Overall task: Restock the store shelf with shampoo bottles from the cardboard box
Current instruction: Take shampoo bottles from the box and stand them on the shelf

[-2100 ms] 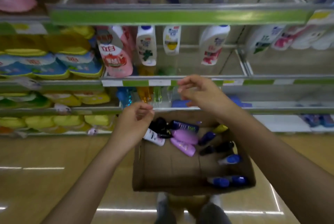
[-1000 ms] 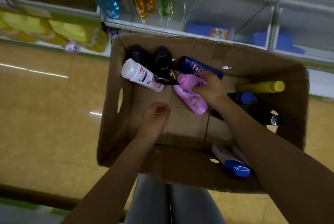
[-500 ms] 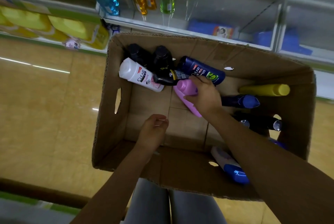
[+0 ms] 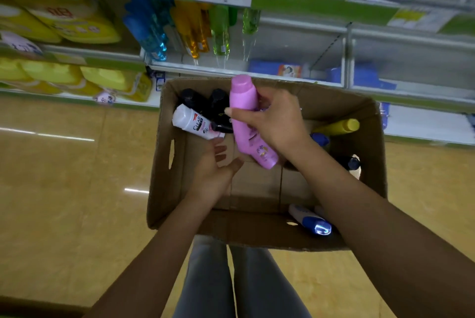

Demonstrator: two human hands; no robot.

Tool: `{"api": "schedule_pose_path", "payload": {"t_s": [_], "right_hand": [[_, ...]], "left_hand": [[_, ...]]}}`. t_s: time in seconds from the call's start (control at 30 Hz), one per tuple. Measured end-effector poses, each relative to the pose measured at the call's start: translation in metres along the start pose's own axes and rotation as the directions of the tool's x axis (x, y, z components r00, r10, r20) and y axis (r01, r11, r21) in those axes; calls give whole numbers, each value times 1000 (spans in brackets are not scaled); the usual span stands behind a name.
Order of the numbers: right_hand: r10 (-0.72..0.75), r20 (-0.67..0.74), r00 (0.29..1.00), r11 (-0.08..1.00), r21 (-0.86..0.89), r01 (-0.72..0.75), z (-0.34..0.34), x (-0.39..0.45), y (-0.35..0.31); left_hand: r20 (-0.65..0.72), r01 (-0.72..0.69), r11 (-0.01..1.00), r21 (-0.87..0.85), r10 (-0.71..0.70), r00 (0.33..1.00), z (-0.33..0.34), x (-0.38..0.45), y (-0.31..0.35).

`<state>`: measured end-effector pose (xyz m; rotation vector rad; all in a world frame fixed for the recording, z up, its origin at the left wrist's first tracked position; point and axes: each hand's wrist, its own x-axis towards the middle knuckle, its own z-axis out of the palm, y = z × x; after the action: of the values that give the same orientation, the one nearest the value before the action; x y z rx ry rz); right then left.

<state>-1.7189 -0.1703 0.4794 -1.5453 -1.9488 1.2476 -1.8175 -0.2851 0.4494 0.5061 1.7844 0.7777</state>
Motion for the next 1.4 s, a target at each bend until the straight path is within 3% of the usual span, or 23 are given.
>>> {"api": "schedule_pose_path", "payload": {"t_s": [0.17, 0.33, 0.6, 0.73, 0.9, 1.07, 1.23, 1.4], "right_hand": [[29, -1, 1000, 995, 97, -29, -22, -15, -59], [63, 5, 998, 986, 152, -63, -45, -31, -99], [65, -34, 997, 990, 131, -60, -80, -58, -160], [3, 5, 1000, 963, 271, -4, -107, -74, -197], [-93, 85, 992, 847, 531, 34, -140, -83, -235], [-192, 139, 971, 795, 603, 71, -162, -89, -261], [-258, 11, 966, 782, 590, 202, -174, -101, -286], [-282, -172, 944, 776, 538, 330, -184, -116, -312]], "left_hand": [[86, -199, 972, -123, 210, 974, -16, -26, 35], [157, -299, 940, -166, 324, 933, -31, -57, 58], [244, -313, 918, -243, 370, 896, -59, -106, 95], [346, -306, 906, -291, 398, 850, -74, -130, 124], [437, -295, 876, -381, 452, 778, -88, -154, 156], [490, -308, 855, -418, 497, 716, -101, -174, 181], [485, -367, 833, -414, 543, 686, -112, -190, 202], [325, -464, 763, -450, 624, 711, -114, -197, 217]]}}
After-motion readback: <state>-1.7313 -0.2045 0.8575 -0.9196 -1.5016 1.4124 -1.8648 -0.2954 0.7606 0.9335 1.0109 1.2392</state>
